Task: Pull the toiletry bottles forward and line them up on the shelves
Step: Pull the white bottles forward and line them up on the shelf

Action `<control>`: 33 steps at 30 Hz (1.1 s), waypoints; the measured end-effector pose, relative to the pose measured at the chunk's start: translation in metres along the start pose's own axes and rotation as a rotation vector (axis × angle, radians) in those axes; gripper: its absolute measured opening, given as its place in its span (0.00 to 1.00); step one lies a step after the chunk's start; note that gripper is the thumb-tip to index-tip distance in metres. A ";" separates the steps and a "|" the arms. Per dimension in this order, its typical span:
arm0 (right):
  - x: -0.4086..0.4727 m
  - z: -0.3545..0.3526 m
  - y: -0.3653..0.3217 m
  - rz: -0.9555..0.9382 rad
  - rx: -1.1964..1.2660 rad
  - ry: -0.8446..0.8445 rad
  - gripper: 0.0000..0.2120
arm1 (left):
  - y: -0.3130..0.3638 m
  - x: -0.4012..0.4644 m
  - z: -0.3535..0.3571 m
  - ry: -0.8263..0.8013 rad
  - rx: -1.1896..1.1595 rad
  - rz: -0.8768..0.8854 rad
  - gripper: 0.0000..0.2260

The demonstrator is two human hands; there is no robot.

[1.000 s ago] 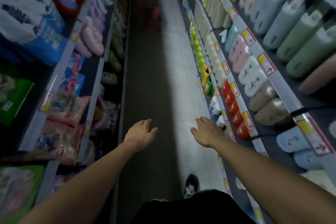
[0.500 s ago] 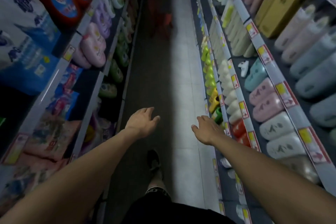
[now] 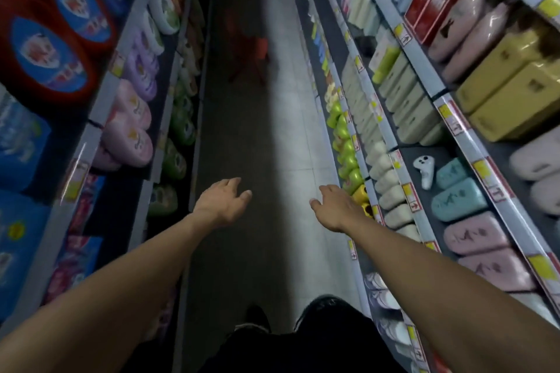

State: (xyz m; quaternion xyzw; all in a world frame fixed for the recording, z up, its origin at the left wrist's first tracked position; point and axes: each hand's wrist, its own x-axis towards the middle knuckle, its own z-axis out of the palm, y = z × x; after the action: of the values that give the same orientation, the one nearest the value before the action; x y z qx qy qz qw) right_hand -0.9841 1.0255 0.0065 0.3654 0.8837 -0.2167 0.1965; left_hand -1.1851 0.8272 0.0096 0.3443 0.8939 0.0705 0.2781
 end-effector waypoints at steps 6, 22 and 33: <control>0.095 -0.046 -0.009 0.015 0.020 -0.002 0.30 | 0.005 0.103 -0.041 -0.032 0.023 0.020 0.31; 0.383 -0.220 0.018 -0.049 0.020 0.014 0.30 | 0.088 0.391 -0.165 -0.011 0.050 -0.043 0.31; 0.557 -0.311 -0.009 -0.046 -0.061 -0.038 0.29 | 0.075 0.565 -0.261 -0.024 0.052 -0.057 0.31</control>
State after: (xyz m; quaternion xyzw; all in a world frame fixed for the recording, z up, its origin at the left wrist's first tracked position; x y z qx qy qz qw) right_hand -1.4147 1.4954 -0.0147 0.3348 0.8941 -0.2011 0.2192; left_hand -1.6279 1.2706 -0.0021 0.3265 0.9015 0.0351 0.2818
